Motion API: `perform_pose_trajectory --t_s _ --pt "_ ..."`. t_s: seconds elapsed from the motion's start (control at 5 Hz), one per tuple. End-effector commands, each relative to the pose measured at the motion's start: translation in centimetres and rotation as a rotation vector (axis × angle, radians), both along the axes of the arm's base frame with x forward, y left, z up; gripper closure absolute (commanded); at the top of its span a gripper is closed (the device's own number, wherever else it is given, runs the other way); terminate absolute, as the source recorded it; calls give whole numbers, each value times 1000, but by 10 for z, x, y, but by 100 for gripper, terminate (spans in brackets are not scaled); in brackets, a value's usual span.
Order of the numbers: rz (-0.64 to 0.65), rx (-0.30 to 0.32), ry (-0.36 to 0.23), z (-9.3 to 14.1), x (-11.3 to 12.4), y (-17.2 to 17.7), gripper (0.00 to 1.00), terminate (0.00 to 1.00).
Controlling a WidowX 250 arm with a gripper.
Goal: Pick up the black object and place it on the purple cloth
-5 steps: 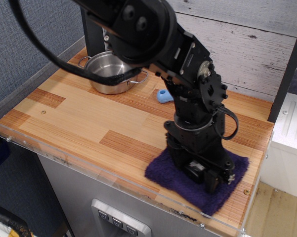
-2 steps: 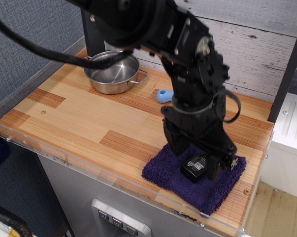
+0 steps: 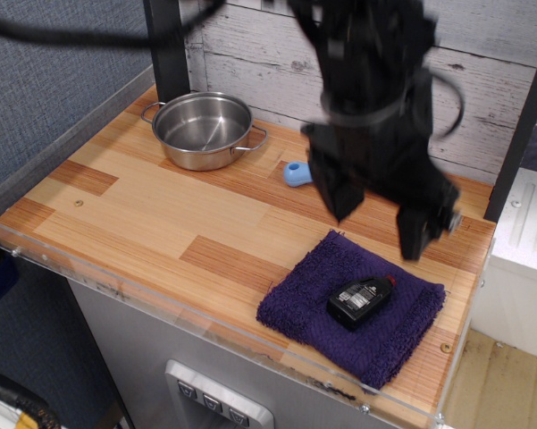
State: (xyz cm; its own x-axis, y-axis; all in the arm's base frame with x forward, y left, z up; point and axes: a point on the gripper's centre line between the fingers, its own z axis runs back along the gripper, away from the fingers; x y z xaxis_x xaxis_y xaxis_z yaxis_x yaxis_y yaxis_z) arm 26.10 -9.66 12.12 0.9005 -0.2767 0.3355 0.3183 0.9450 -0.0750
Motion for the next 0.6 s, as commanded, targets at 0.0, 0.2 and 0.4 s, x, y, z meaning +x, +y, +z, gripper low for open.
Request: perform_pose_trajectory --t_s 0.0,0.2,0.4 --pt "29 2 -55 26 -8 -1 0 0" --pt "29 2 -55 26 -8 -1 0 0" --pt "29 2 -55 26 -8 -1 0 100"
